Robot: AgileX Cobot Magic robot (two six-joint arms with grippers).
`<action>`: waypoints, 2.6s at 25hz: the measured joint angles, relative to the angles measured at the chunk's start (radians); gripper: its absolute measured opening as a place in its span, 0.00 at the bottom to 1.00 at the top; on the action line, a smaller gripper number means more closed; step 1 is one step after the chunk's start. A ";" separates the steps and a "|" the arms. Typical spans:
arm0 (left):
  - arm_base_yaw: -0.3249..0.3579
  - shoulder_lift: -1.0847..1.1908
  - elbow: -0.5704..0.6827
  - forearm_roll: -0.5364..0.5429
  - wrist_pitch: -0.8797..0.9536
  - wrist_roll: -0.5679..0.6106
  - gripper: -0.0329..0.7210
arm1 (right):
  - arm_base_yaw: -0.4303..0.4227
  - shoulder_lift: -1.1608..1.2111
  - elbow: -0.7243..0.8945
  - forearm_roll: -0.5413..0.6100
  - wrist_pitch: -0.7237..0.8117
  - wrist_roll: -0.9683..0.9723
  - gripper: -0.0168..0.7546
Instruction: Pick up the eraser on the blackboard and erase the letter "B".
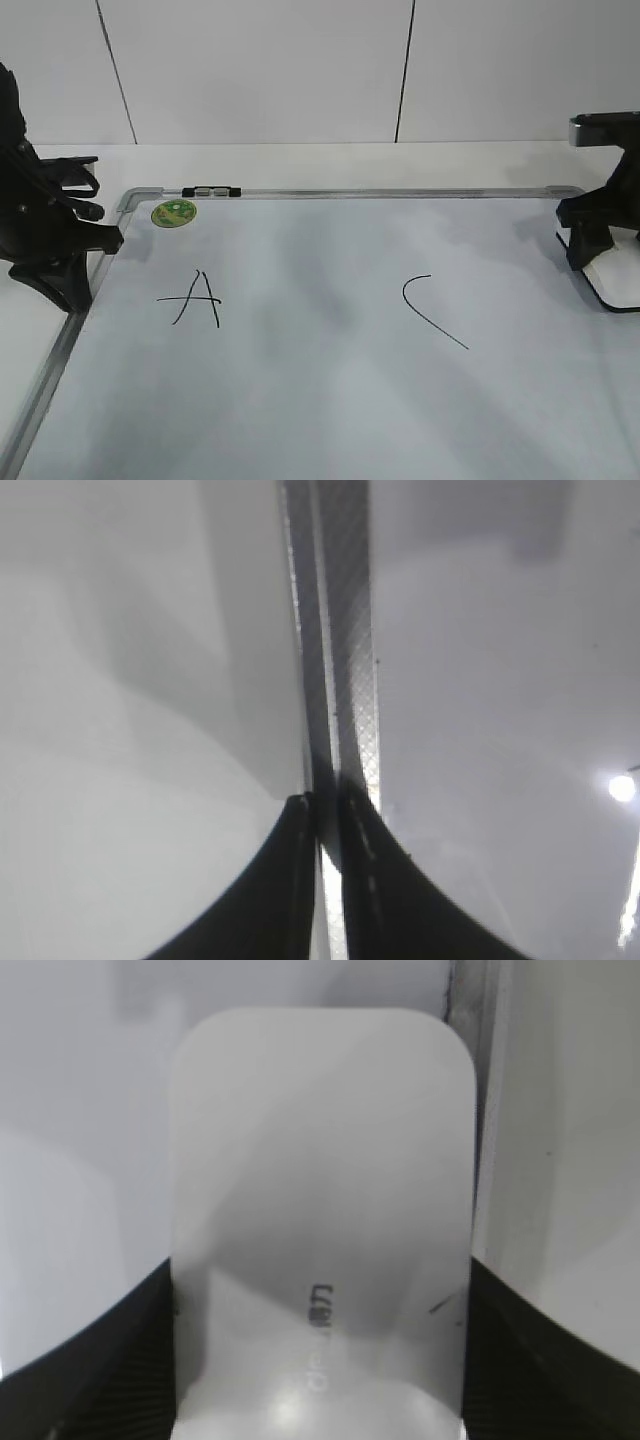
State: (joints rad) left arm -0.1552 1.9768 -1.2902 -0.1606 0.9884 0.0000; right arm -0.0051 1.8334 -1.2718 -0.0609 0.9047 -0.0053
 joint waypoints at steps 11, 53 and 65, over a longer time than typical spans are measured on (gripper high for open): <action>0.000 0.000 0.000 -0.002 0.003 0.000 0.09 | -0.009 0.071 0.000 0.000 -0.044 -0.003 0.73; 0.000 0.000 0.000 -0.002 0.009 0.006 0.09 | -0.011 0.080 -0.002 0.017 -0.046 -0.028 0.73; 0.000 0.000 0.000 -0.002 0.015 0.006 0.09 | -0.011 0.097 -0.055 0.010 0.048 -0.020 0.88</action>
State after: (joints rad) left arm -0.1552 1.9768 -1.2902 -0.1627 1.0030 0.0058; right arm -0.0158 1.9306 -1.3266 -0.0506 0.9524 -0.0257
